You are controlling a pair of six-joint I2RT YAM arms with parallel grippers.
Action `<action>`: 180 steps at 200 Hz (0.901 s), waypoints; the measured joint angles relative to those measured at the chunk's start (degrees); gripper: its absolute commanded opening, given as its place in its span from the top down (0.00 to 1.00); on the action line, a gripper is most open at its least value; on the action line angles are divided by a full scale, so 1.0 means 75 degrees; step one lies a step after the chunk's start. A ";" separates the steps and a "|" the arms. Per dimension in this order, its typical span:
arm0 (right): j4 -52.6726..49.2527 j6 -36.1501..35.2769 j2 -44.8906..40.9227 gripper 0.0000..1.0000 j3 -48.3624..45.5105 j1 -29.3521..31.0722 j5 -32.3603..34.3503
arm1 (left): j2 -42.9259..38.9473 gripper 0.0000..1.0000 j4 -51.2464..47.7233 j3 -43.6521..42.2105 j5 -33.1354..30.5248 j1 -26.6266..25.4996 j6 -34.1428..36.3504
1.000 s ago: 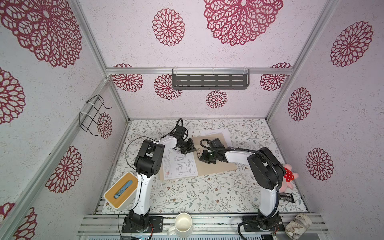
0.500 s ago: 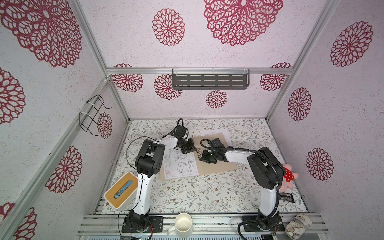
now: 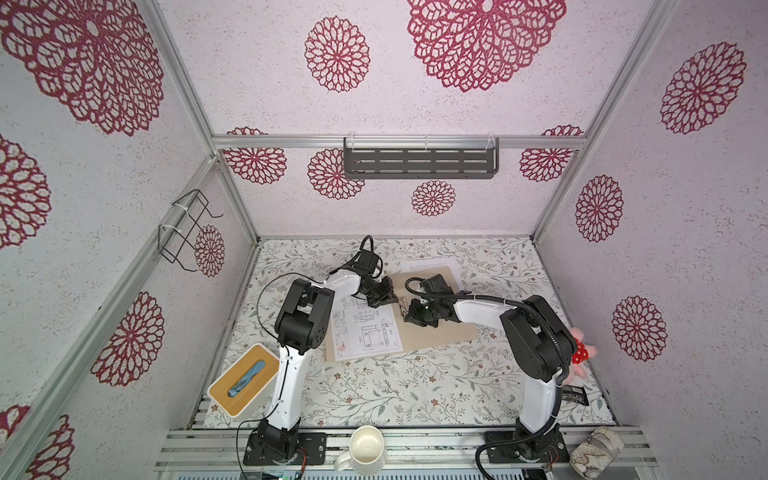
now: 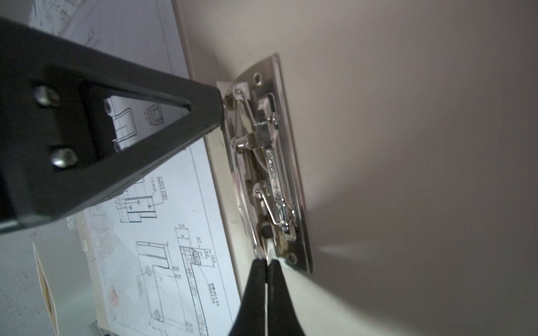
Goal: Put the files into the folder
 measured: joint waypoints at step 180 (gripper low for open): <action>-0.0353 -0.0495 0.0105 1.00 0.0210 -0.0289 -0.0041 | 0.0114 0.96 0.0032 0.0143 0.0009 -0.0009 0.0079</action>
